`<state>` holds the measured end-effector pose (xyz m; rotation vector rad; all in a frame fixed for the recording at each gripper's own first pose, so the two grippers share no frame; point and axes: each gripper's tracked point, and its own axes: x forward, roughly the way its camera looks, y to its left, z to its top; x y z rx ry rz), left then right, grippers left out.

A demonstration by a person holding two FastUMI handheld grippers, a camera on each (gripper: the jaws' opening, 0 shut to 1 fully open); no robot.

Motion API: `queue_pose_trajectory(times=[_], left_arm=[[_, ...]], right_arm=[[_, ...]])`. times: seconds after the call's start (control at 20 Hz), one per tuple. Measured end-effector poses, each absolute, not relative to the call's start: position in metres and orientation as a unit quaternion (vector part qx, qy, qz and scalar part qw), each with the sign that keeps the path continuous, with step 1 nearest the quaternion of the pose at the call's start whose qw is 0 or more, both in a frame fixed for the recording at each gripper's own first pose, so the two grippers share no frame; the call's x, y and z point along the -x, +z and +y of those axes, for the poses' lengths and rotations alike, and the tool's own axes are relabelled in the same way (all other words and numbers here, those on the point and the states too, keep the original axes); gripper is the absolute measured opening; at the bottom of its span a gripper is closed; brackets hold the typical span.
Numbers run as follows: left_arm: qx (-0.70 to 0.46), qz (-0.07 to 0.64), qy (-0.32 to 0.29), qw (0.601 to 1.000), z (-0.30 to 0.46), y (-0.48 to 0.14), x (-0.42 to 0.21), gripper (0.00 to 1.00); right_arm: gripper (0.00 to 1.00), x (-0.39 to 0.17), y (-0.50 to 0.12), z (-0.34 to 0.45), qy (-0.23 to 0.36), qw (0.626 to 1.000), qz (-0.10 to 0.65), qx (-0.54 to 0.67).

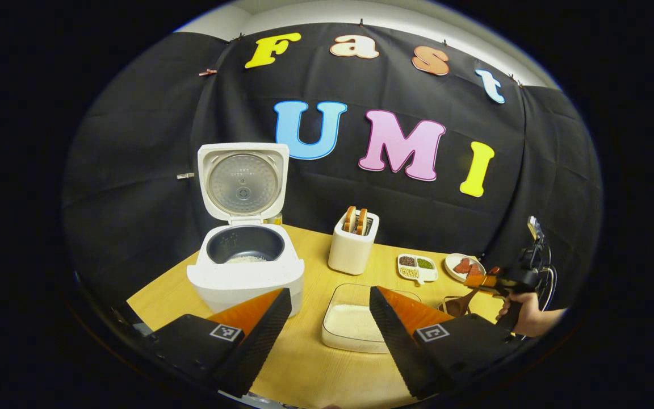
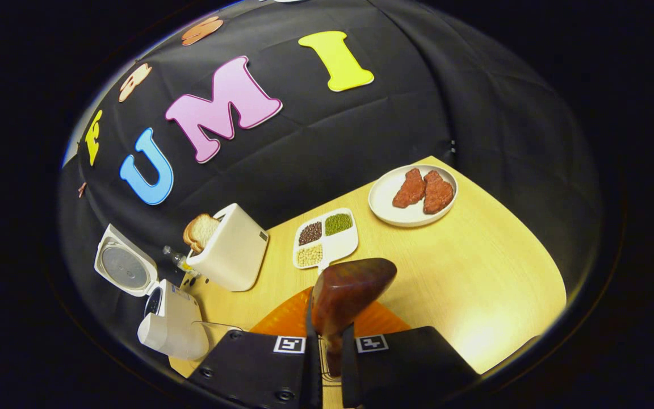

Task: Close the left gripper, press the button to open the rice cooker; take a wooden spoon from the chopstick holder with the right hand, scoop a spoonful of rice and pour it into the rice cooker, then put the wooden spoon back into the chopstick holder.

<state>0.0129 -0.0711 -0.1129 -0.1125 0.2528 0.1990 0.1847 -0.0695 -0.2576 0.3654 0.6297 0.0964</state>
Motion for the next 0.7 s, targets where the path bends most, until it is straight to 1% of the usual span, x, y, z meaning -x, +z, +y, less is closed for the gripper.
queue_pose_trajectory(times=[0.1, 0.25, 0.3, 0.35, 0.4, 0.45, 0.55, 0.7], left_arm=[[0.058, 0.124, 0.109, 0.985, -0.066, -0.109, -0.006, 0.96], [0.055, 0.126, 0.126, 0.983, -0.048, -0.107, 0.003, 0.96], [0.056, 0.124, 0.132, 0.982, -0.041, -0.105, 0.005, 0.96], [0.057, 0.121, 0.138, 0.981, -0.033, -0.103, 0.007, 0.96], [0.055, 0.115, 0.143, 0.981, -0.024, -0.098, 0.007, 0.96], [0.052, 0.111, 0.147, 0.982, -0.016, -0.094, 0.007, 0.96], [0.046, 0.098, 0.149, 0.983, 0.002, -0.079, 0.003, 0.96], [0.020, 0.075, 0.157, 0.985, 0.033, -0.048, -0.008, 0.95]], right_arm=[[0.19, -0.187, -0.265, -0.068, 0.045, 0.931, 0.316, -0.179], [0.26, -0.178, -0.264, -0.068, 0.049, 0.928, 0.315, -0.192], [0.24, -0.176, -0.263, -0.070, 0.046, 0.930, 0.313, -0.187], [0.54, -0.170, -0.264, -0.072, 0.046, 0.932, 0.312, -0.180], [0.70, -0.166, -0.263, -0.073, 0.045, 0.934, 0.310, -0.173], [0.75, -0.161, -0.261, -0.076, 0.042, 0.936, 0.307, -0.165], [0.98, -0.154, -0.253, -0.083, 0.031, 0.944, 0.293, -0.148], [0.99, -0.136, -0.231, -0.093, 0.015, 0.957, 0.264, -0.122]])
